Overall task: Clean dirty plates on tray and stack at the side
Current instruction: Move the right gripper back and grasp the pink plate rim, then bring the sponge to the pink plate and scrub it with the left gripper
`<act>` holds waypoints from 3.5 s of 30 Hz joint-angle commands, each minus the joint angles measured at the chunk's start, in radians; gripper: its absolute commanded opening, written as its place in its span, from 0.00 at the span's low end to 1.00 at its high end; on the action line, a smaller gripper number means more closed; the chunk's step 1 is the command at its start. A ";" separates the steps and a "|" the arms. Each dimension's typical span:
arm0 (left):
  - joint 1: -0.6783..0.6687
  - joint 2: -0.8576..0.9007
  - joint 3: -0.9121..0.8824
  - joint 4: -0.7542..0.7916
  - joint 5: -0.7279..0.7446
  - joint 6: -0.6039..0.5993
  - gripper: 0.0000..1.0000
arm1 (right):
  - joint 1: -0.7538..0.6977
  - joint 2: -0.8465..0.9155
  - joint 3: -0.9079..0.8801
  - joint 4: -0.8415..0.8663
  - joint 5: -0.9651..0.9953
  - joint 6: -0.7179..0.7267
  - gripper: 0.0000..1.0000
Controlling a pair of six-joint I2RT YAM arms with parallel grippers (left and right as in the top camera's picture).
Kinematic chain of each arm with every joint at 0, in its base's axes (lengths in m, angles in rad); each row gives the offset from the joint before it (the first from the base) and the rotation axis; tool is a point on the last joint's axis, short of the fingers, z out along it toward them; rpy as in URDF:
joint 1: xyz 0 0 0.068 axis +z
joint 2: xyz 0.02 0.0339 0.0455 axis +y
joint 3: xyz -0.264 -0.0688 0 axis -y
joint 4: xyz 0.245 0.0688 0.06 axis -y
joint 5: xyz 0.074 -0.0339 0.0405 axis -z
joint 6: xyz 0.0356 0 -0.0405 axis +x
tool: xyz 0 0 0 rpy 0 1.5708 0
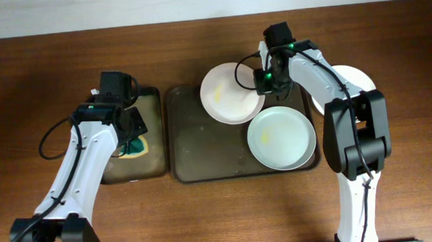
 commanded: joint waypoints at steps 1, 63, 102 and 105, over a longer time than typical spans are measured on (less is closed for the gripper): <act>0.005 0.008 0.006 0.008 0.004 0.005 0.00 | 0.023 0.032 0.008 -0.002 -0.148 -0.003 0.04; -0.228 0.241 0.006 0.274 0.288 -0.021 0.22 | 0.285 0.032 0.006 -0.280 -0.061 0.308 0.04; -0.281 0.291 0.006 0.235 0.313 -0.017 0.00 | 0.285 0.032 0.006 -0.267 -0.026 0.307 0.04; -0.281 0.288 0.007 0.240 0.398 -0.017 0.00 | 0.284 0.032 0.006 -0.267 -0.027 0.307 0.04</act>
